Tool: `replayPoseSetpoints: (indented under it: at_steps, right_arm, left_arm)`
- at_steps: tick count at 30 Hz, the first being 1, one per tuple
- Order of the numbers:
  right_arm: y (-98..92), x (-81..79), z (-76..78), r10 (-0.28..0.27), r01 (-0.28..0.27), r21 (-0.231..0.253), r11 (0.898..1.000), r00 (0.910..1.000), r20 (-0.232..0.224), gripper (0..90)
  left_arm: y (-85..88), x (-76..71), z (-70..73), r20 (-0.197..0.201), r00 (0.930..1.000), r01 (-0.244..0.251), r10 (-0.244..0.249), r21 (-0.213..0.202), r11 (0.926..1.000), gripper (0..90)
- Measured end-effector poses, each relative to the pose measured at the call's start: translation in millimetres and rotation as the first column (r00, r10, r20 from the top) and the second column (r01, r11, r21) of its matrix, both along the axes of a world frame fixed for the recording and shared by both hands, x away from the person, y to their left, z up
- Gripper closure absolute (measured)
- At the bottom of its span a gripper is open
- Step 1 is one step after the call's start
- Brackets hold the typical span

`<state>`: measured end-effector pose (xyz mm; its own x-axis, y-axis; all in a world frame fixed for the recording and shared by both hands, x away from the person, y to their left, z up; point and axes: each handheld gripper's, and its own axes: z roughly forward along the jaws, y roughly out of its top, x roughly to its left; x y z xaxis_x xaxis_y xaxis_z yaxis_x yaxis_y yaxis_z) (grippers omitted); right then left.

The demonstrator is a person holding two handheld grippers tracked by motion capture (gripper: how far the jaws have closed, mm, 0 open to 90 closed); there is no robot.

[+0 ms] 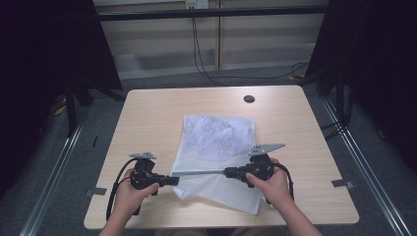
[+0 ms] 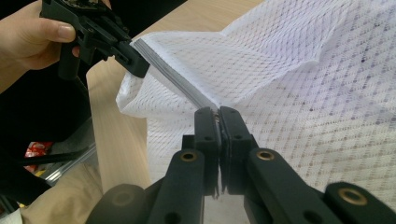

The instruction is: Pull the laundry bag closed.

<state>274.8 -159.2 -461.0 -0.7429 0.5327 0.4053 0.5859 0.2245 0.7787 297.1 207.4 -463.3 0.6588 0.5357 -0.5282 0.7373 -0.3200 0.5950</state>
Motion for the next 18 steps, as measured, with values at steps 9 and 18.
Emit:
replayPoseSetpoints:
  at_steps: [9,18]
  right_arm:
    - [-5.5,-1.2,-1.3,-0.002,0.002,0.006,1.0,1.0,-0.003,87.3]
    - [-10.4,-3.8,-1.6,-0.004,0.004,0.006,1.0,1.0,-0.002,87.3]
  left_arm:
    - [0.5,0.3,-0.5,0.0,1.0,0.001,-0.001,0.001,1.0,88.4]
    - [0.4,0.5,-1.2,0.003,1.0,-0.007,0.007,0.001,1.0,88.4]
